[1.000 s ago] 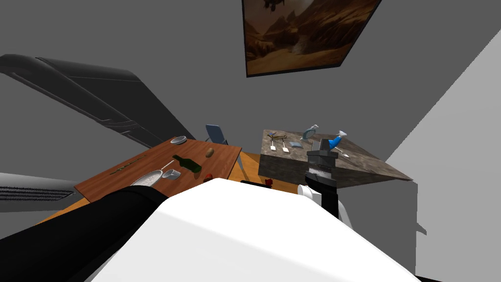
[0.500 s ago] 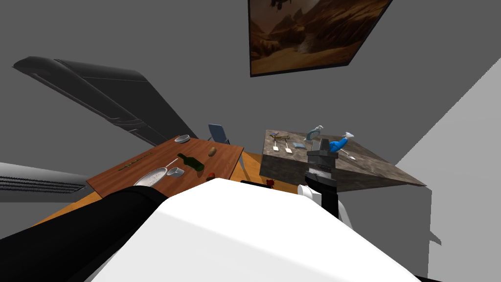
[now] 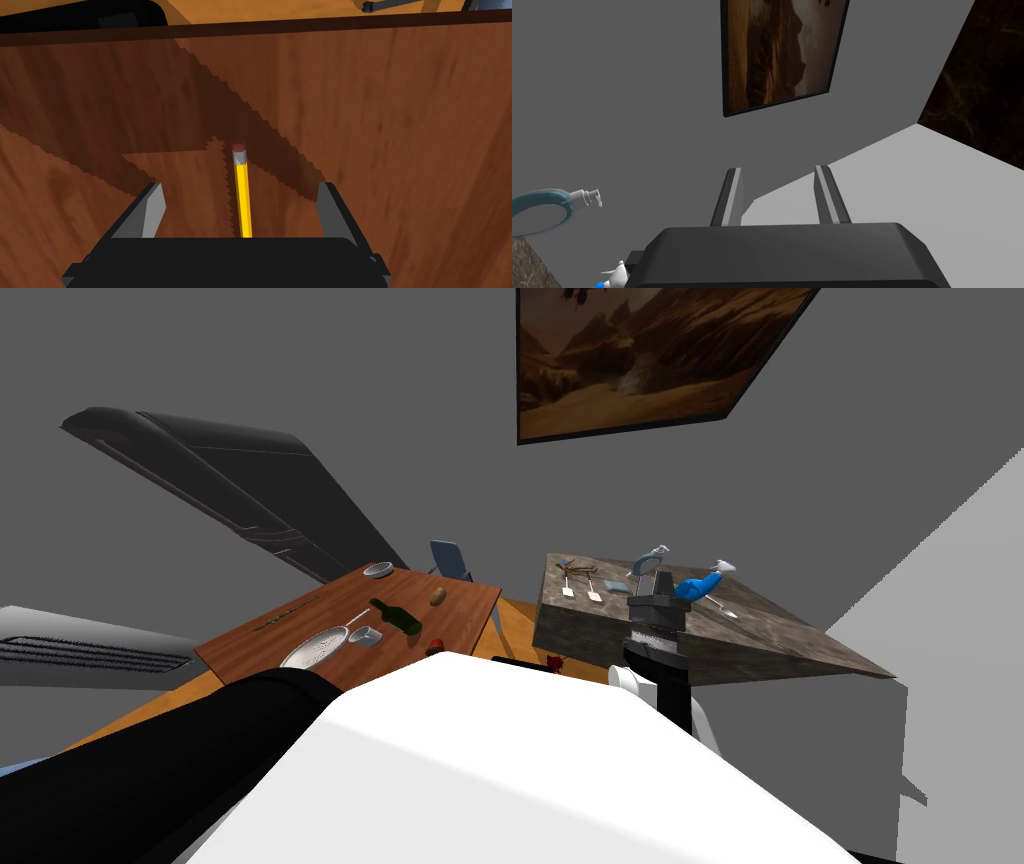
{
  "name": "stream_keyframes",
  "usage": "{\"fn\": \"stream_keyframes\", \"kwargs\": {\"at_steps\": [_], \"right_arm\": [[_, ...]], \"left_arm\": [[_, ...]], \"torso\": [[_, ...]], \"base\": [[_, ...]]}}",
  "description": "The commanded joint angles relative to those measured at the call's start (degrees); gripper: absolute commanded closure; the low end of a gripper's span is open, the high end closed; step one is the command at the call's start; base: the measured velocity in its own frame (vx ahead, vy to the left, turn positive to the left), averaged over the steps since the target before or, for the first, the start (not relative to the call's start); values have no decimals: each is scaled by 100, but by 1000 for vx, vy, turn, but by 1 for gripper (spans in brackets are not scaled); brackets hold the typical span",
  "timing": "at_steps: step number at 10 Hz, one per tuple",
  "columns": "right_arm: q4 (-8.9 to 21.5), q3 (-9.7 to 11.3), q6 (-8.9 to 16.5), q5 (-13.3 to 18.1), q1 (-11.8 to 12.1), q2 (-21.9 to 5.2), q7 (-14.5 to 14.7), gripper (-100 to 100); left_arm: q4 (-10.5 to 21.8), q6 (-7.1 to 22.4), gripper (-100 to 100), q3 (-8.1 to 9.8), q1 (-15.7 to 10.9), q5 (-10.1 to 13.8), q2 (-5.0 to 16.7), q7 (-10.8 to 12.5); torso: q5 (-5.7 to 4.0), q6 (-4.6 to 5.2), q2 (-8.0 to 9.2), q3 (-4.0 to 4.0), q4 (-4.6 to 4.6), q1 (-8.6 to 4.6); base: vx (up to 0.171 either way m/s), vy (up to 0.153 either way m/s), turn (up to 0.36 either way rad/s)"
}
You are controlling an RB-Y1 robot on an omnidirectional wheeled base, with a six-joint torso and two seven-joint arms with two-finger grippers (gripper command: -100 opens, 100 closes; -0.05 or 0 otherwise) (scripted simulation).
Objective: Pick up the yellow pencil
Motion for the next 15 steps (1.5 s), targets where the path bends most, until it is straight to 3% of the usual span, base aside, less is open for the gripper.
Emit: {"fn": "stream_keyframes", "kwargs": {"at_steps": [1,2,3,7,8,9,10,15], "right_arm": [[0,0,0,0,0,0,0,0],[0,0,0,0,0,0,0,0],[0,0,0,0,0,0,0,0],[0,0,0,0,0,0,0,0],[0,0,0,0,0,0,0,0],[0,0,0,0,0,0,0,0],[0,1,0,0,0,1,0,0],[0,1,0,0,0,0,0,0]], "left_arm": [[-146,41,-100,-34,21,-46,15,163],[-115,30,-100,-27,20,-39,23,126],[-128,35,100,-32,23,-44,25,153],[-126,33,100,-31,24,-40,21,157],[-126,33,0,-30,24,-39,21,158],[160,-135,100,91,-70,132,-36,-128],[212,-135,100,91,-70,132,-36,-179],[1083,-664,100,467,-341,667,-189,-993]], "torso": [[0,0,0,0,0,0],[0,1,-2,-1,0,-5],[1,1,-3,-1,1,-6],[2,4,-1,0,1,-2],[2,5,-1,0,1,-2],[2,5,-1,0,1,-2],[3,12,-5,0,4,-7],[3,5,-5,-2,2,-1]], "base": [[1,12,0],[0,0,0],[0,0,0],[0,0,0],[0,0,0],[6,-31,-91],[5,-34,-40],[5,-33,-56]]}}
